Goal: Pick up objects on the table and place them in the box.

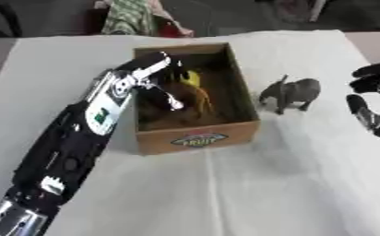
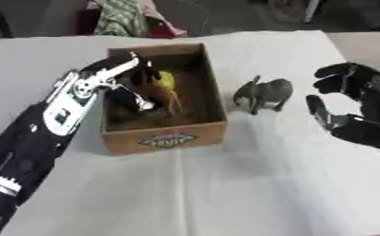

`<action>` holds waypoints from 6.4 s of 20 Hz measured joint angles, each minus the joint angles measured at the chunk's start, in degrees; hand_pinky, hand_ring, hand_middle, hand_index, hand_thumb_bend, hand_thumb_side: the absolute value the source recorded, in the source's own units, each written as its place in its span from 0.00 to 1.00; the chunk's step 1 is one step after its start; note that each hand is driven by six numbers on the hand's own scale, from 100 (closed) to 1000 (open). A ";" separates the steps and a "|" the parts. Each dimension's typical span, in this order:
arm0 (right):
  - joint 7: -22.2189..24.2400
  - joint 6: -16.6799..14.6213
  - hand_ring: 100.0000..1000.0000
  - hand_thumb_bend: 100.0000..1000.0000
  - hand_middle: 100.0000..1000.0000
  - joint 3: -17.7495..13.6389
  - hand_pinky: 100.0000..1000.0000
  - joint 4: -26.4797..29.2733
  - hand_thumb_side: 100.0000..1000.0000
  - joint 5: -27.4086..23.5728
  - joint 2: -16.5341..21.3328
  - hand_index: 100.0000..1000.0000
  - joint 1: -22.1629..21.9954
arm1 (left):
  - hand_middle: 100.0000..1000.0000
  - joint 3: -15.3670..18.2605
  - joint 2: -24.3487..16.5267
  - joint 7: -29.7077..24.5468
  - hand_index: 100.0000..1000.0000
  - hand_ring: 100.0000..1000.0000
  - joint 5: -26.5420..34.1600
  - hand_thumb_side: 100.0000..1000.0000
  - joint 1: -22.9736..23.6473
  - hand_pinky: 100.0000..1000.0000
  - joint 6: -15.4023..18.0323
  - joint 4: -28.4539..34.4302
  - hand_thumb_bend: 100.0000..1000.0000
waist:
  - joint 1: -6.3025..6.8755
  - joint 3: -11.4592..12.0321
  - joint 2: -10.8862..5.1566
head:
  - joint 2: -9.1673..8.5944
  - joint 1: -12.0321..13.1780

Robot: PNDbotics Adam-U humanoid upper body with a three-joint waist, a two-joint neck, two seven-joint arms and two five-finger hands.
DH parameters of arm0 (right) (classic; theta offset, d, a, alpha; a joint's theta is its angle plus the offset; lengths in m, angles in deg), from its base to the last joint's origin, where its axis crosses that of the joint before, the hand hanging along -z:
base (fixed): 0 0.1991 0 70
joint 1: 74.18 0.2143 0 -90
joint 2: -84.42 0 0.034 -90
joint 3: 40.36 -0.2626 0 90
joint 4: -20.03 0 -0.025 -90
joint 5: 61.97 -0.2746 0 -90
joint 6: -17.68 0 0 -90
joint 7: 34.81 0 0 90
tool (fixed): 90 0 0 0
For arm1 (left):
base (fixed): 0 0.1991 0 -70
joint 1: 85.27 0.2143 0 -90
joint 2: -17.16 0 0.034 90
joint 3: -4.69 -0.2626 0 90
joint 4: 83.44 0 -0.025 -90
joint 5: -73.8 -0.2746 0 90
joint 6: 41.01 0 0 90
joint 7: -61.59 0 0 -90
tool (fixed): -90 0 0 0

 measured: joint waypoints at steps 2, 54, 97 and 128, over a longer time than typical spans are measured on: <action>0.00 0.00 0.66 0.16 0.65 -0.01 0.68 0.00 0.00 0.02 0.00 0.72 0.00 | 0.58 0.69 -0.22 -0.01 0.73 0.55 1.11 0.60 0.44 0.60 -0.24 1.19 0.88 | -0.08 0.21 0.01 | -0.01 -0.12; 10.97 -6.49 0.80 0.31 0.78 13.51 0.73 -17.33 0.00 7.92 15.23 0.81 16.81 | 0.46 15.71 -9.49 31.17 0.65 0.44 32.00 0.37 28.67 0.49 -15.17 38.49 0.42 | -0.11 7.18 0.02 | -0.49 -4.62; 7.35 -3.08 0.66 0.18 0.67 13.38 0.64 -26.19 0.00 29.05 12.67 0.72 16.27 | 0.46 15.73 -9.02 30.74 0.65 0.44 31.95 0.37 29.26 0.50 -15.24 38.44 0.39 | -0.30 7.53 0.03 | -0.47 -4.62; 2.09 -4.64 0.25 0.17 0.44 12.70 0.31 -18.91 0.00 28.46 13.60 0.55 22.68 | 0.46 15.94 -9.00 30.68 0.65 0.44 32.30 0.37 29.78 0.50 -15.17 38.45 0.39 | -0.54 7.62 -0.01 | -0.46 -4.56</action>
